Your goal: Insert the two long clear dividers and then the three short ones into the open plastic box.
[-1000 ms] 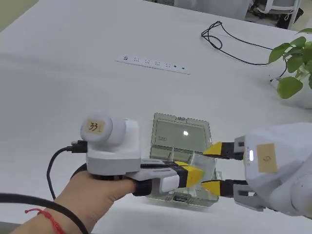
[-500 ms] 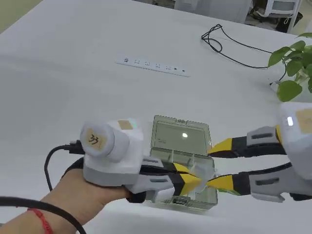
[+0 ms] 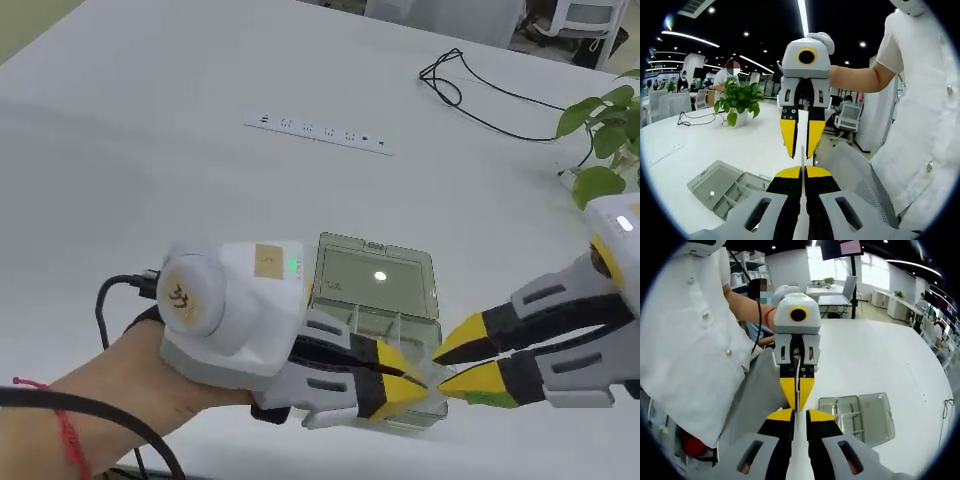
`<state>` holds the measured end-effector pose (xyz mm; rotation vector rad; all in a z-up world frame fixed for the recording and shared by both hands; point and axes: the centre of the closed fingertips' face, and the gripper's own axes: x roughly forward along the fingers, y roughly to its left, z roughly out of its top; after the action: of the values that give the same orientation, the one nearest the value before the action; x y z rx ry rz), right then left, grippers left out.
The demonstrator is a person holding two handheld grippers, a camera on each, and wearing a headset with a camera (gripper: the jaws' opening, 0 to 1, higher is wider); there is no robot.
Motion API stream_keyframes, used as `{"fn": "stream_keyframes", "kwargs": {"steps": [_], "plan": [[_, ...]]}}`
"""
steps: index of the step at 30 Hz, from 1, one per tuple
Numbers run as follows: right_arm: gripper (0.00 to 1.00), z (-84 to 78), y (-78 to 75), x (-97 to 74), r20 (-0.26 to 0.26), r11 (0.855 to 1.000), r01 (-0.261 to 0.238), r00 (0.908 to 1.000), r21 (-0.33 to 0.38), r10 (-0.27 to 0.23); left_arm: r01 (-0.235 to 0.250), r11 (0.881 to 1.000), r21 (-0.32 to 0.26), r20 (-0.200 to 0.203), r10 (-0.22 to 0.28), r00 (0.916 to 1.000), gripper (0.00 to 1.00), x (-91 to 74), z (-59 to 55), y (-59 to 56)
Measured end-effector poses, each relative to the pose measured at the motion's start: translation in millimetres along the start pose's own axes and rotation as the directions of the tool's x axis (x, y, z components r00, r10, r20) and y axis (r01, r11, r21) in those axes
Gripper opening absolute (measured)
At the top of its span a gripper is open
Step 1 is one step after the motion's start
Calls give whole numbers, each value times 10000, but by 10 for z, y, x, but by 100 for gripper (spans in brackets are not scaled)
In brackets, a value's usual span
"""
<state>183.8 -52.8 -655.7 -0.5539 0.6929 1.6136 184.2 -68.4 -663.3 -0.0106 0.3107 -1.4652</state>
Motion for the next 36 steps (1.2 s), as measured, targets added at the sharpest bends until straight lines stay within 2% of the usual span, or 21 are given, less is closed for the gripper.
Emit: {"fn": "stream_keyframes", "kwargs": {"steps": [5,7,15,26,36], "plan": [[6,25,59,19,129,9996,-278,9995,17,278,116,9999,23,215,-116,9997,0,-11,44,-27],[3,28,81,22,157,9993,-386,9991,12,385,80,10000,31,214,-80,9997,0,-14,43,-17],[3,16,112,40,140,9990,-441,9989,-84,442,159,9998,95,147,-160,9998,0,-13,22,-43],[3,-24,100,30,0,9993,-335,9994,-165,335,-74,9998,-179,126,76,9999,0,-25,-23,-29],[3,-110,-5,-81,-209,9999,52,9998,-91,-54,-657,9969,-428,162,664,9977,3,-131,-55,59]]}}
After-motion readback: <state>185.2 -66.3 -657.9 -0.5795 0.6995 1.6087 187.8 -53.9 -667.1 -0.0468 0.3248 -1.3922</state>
